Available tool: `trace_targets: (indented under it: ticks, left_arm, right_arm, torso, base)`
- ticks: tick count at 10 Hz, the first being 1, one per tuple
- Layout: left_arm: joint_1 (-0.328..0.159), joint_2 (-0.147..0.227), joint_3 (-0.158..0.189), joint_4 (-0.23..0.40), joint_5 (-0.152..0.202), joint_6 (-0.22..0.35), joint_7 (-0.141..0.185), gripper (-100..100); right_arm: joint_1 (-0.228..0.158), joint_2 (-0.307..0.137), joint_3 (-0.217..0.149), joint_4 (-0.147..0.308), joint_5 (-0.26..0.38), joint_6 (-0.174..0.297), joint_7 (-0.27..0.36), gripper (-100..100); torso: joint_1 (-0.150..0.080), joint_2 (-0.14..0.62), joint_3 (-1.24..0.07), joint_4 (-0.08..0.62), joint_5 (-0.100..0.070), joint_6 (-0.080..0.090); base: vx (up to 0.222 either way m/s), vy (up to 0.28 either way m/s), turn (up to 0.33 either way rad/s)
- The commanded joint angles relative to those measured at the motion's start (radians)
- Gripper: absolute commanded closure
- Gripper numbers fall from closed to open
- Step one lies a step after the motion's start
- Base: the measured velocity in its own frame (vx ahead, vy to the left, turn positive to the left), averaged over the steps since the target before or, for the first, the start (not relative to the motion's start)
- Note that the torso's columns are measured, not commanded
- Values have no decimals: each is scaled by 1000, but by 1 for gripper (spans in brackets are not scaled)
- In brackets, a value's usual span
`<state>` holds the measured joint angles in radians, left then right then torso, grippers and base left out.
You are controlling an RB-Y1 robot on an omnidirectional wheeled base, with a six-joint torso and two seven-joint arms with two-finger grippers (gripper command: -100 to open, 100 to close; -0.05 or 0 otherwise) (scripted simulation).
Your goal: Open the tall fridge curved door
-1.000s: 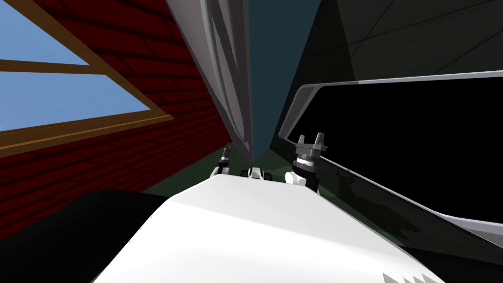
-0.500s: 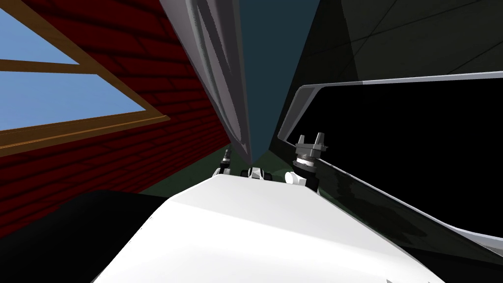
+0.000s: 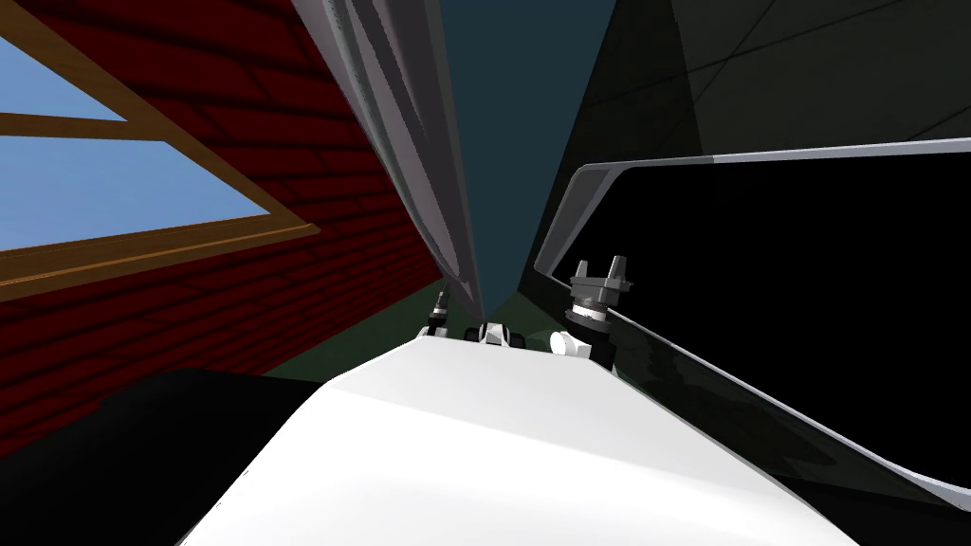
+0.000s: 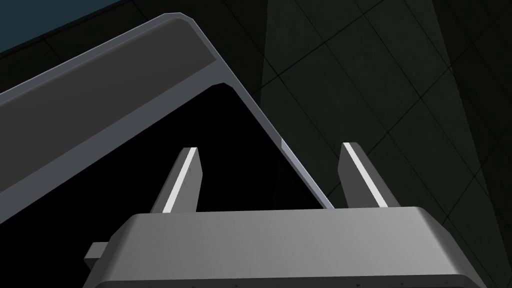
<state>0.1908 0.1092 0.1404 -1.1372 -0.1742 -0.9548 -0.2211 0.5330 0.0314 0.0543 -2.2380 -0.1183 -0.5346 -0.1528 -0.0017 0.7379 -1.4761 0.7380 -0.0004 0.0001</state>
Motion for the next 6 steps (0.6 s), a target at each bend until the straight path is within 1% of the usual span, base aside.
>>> trace_targets:
  ticks: [1,2,3,4,5,6]
  left_arm:
    - [-9,-31,6,55,-11,-30,-19,-100]
    - [-13,-48,8,73,-15,-38,-25,-100]
    - [-20,-82,10,97,-19,-48,-32,-100]
    - [-17,-68,8,83,-17,-41,-30,-100]
    - [-36,-63,9,73,-16,-12,-26,-100]
    - [-41,-62,10,70,-15,-5,-25,-100]
  right_arm:
    - [0,0,0,0,0,0,0,0]
    - [0,0,0,0,0,0,0,0]
    - [0,0,0,0,0,0,0,0]
    - [0,0,0,0,0,0,0,0]
    - [0,0,0,0,0,0,0,0]
    - [0,0,0,0,0,0,0,0]
  torso:
    - [1,1,1,0,0,0]
    - [2,2,1,0,1,0]
    - [3,1,1,0,1,0]
    - [2,0,0,0,1,0]
    - [4,2,1,0,1,0]
    - [3,2,1,1,1,0]
  base:
    - [59,-65,14]
    - [62,-49,8]
    - [70,-48,12]
    - [32,-25,3]
    - [11,-15,6]
    - [8,-14,3]
